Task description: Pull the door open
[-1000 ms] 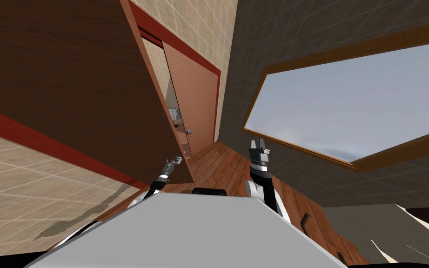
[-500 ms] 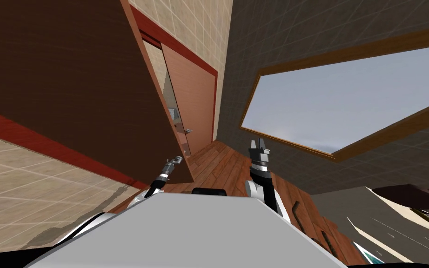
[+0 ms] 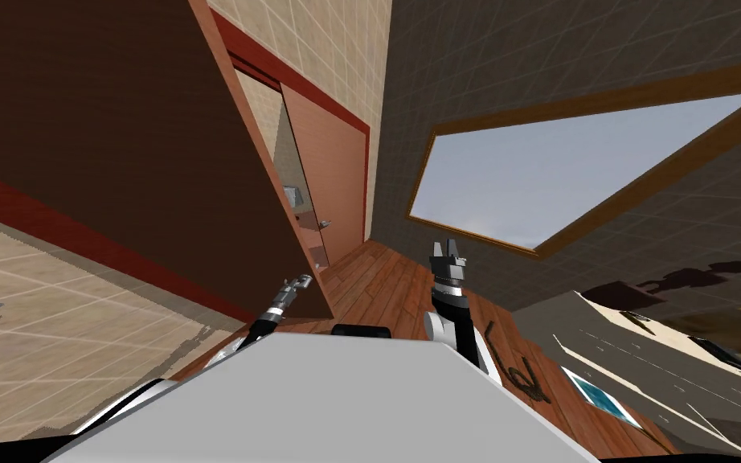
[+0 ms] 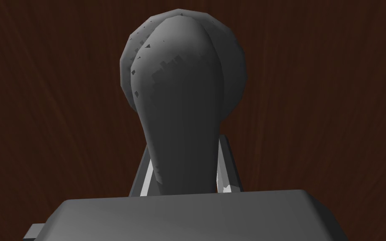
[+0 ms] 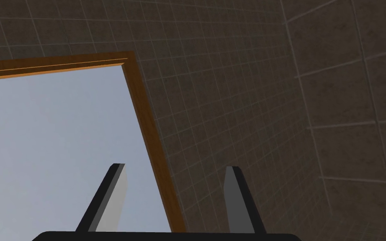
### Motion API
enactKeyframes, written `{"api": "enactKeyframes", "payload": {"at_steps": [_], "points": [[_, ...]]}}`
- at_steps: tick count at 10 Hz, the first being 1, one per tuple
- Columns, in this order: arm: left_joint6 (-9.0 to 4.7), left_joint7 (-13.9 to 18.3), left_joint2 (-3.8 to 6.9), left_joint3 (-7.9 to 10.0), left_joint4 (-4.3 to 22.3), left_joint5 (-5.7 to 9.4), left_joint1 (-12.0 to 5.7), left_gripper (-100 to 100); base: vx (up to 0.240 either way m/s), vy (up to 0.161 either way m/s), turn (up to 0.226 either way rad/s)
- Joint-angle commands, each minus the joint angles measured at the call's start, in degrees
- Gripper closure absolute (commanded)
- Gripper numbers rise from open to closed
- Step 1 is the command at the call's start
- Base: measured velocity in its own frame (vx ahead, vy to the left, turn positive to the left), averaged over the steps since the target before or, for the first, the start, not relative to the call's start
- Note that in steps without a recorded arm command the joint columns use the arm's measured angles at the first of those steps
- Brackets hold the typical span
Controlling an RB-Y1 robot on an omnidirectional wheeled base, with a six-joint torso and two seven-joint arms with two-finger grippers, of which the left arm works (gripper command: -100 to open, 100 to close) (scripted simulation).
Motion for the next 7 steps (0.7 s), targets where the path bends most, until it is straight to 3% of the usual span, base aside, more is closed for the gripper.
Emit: {"api": "enactKeyframes", "payload": {"at_steps": [1,2,3,4,7], "points": [[-1.55,1.09,0.48,-1.0,-0.65,-0.49,1.42,100,-0.195,0.074,-0.083],[-2.47,1.75,0.96,-1.5,-0.65,-0.72,2.04,100,-0.192,0.053,-0.108],[-2.03,1.25,0.77,-1.09,0.33,-0.53,1.25,100,-0.088,0.018,-0.009],[-3.45,1.78,1.14,-1.52,0.8,-0.7,2.06,100,-0.105,0.031,-0.126],[-5.72,2.49,1.77,-2.14,1.31,-0.89,3.2,100,-0.172,0.065,-0.158]]}}
